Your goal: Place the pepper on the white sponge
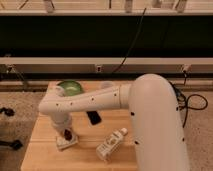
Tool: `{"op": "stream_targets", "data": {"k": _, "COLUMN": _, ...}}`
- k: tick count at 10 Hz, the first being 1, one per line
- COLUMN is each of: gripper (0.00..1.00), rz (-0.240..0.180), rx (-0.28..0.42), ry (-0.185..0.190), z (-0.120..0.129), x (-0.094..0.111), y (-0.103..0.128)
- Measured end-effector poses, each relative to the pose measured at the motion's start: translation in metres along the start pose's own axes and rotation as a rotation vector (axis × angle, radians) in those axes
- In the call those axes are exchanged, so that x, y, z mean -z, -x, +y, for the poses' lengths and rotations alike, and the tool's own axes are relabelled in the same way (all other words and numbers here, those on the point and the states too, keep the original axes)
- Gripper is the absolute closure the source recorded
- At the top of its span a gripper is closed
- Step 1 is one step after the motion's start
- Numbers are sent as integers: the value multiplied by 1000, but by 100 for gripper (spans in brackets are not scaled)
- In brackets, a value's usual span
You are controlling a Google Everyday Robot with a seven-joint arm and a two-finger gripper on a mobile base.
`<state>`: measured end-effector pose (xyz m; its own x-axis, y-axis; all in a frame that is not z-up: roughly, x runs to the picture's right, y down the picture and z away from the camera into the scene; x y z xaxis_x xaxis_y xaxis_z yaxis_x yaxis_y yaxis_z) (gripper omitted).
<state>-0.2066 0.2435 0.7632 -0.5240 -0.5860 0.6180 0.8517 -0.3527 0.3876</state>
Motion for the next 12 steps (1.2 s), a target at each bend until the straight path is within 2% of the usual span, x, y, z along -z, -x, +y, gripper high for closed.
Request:
{"op": "stream_targets", "data": {"k": 5, "gripper": 37, "rz": 7, "rx": 29, "ry": -41, "z": -5, "x": -8, "y": 0}}
{"op": "stream_targets", "data": {"k": 7, "gripper": 22, "rz": 16, "rx": 33, "ry": -48, "z": -6, "x": -6, "y": 0}}
{"op": "stream_targets", "data": {"k": 12, "gripper": 20, "rz": 33, "rx": 55, "ry": -80, "z": -9, "x": 1, "y": 0}}
